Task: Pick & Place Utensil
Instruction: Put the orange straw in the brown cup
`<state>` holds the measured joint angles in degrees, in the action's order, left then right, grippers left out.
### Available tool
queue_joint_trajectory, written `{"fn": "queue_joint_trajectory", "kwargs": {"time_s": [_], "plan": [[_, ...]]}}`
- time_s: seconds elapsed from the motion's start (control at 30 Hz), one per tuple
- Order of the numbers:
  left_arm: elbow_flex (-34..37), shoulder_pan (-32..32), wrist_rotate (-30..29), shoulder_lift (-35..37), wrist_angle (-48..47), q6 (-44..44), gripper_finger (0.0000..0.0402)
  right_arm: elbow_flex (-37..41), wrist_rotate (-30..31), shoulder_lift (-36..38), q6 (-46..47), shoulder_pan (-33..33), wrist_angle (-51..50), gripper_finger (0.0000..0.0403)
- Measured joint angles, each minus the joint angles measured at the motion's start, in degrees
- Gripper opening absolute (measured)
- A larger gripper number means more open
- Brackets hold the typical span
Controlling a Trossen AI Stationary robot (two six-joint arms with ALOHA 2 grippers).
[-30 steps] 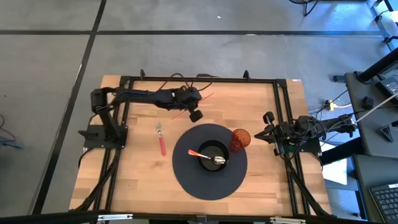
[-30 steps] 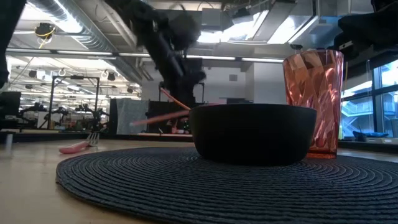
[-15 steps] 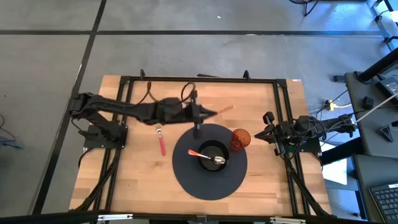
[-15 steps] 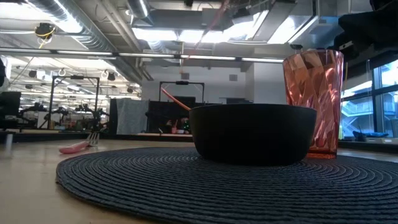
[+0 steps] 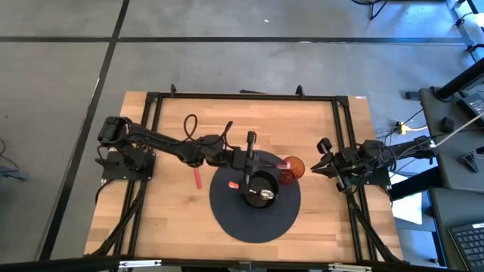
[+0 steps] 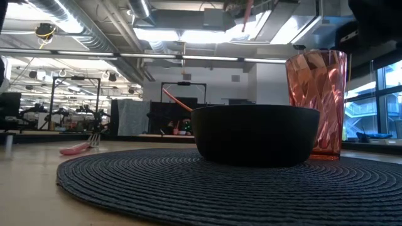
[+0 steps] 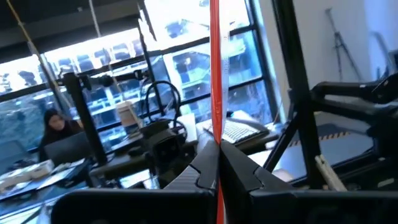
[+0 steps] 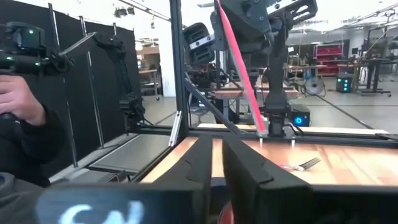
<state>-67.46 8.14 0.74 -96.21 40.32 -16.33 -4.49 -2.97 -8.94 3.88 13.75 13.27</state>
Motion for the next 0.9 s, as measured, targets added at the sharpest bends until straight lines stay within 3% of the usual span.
{"fn": "queue_joint_trajectory", "kwargs": {"time_s": [0.43,0.9], "plan": [[0.0,2.8,4.9,-2.3,5.5,3.3,0.0002,-0.5,1.8,-21.7,-5.1,3.9,26.0,0.0185],[-0.1,4.9,4.8,-4.3,2.6,2.1,0.0002,-18.0,6.0,-47.9,-13.6,7.5,25.3,0.0201]]}}
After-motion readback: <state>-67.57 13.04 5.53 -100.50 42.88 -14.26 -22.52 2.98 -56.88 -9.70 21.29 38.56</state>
